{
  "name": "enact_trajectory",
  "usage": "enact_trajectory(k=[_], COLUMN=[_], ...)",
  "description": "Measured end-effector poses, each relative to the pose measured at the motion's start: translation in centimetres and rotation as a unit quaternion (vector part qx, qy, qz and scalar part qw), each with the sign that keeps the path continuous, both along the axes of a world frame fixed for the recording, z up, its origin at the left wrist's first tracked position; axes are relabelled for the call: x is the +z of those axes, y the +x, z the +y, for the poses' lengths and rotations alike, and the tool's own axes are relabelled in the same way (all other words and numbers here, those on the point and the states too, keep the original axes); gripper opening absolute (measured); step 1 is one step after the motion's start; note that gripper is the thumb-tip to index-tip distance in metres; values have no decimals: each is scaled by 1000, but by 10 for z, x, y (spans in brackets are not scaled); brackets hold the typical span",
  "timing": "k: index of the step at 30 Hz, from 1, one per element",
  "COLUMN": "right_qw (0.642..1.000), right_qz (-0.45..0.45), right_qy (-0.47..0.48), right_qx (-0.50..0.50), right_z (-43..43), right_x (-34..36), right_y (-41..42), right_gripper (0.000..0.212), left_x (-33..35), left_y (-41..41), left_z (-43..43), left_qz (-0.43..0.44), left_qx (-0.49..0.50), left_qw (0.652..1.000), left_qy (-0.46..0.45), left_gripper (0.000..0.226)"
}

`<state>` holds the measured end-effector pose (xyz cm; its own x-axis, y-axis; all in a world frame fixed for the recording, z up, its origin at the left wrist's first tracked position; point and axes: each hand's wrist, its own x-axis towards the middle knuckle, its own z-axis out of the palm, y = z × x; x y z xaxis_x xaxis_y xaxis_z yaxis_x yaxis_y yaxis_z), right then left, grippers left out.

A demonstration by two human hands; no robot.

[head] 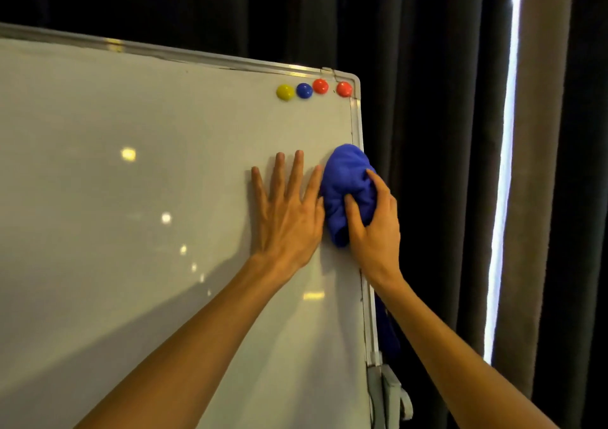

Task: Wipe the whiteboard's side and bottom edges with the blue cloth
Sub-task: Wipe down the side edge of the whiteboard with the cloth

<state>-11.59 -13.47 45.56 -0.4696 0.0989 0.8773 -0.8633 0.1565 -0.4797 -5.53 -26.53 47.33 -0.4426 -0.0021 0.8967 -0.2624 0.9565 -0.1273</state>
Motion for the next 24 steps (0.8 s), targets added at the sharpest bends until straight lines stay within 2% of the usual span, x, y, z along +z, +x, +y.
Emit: enact_trajectory(k=[3, 6, 9, 15, 19, 21, 24], right_qw=[999, 999, 999, 996, 996, 997, 999], right_qz=[3, 1, -11, -21, -36, -42, -41], right_qy=[-21, -35, -37, -60, -44, -33, -11], right_qx=[24, 7, -12, 56, 63, 52, 29], right_z=[-8, -21, -26, -12, 0, 3, 0], right_x=[52, 100, 119, 51, -6, -14, 8], right_y=[-17, -30, -39, -28, -9, -6, -9], right_gripper=[61, 65, 64, 55, 54, 54, 55], left_x=[13, 12, 9, 4, 3, 3, 2], left_y=[-16, -22, -23, -25, -26, -26, -27], left_z=[1, -2, -4, -7, -9, -8, -9], left_qz=[-6, 5, 22, 31, 21, 18, 13], left_qx=[14, 33, 36, 28, 35, 41, 44], left_qw=[1000, 999, 999, 999, 999, 999, 999], left_qy=[4, -3, -11, -17, -10, -9, -18], left_gripper=[67, 68, 70, 67, 70, 70, 70])
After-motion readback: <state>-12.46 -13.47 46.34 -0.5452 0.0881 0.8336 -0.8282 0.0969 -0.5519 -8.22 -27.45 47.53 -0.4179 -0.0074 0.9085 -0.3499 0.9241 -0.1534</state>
